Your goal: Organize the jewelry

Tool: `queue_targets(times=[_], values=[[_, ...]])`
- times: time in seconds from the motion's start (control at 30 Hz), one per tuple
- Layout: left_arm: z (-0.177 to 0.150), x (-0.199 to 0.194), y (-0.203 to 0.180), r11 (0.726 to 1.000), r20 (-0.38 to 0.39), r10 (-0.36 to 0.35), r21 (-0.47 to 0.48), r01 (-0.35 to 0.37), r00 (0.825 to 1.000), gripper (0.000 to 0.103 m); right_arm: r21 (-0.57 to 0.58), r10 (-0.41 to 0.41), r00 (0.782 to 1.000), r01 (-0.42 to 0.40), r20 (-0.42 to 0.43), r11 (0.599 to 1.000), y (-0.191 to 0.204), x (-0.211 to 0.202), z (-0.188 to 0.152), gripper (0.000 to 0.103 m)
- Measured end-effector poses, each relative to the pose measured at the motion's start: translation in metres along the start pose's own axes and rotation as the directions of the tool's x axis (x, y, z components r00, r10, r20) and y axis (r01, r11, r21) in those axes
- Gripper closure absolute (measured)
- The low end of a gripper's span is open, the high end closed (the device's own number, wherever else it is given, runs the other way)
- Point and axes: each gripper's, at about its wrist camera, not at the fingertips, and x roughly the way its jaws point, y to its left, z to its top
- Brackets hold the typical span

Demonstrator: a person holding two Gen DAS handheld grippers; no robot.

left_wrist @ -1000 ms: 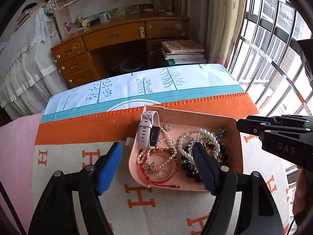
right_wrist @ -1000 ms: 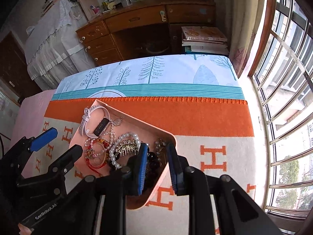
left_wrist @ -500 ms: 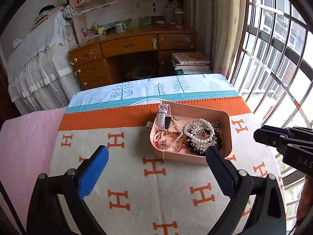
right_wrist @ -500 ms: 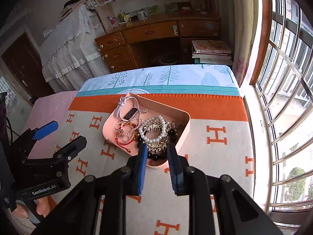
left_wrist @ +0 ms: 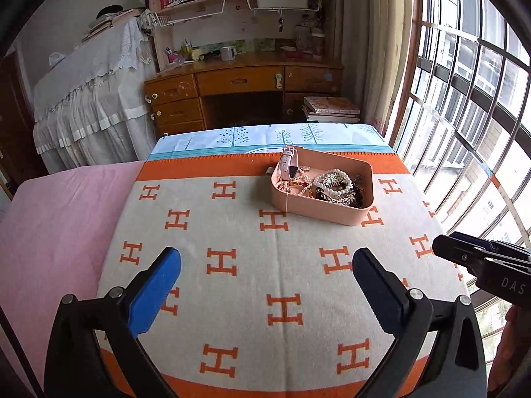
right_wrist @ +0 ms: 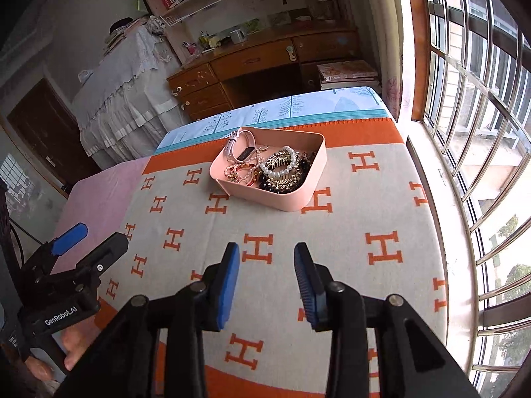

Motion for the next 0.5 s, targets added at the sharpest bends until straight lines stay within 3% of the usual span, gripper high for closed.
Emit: queue_targets(times=[0.1,0.27,0.5], values=[[-0.008,-0.020,-0.005,1.000,0.007,-0.005,0.015,0.005,1.000,0.001,0.005,-0.012,1.000,0.012,0.027,1.000,0.006,-0.014,-0.016,0.055],[-0.015,-0.041,-0.014,0.998,0.021,0.050,0.037,-0.051,0.999,0.001,-0.016,-0.012,0.997,0.013,0.077,1.000,0.019,-0.041,-0.034,0.050],[-0.020,-0.060,-0.023,0.999,0.032,0.031,0.040,-0.032,0.999,0.001,-0.058,-0.036,0.987,0.046,0.154,0.997,0.034,-0.067,-0.046,0.040]])
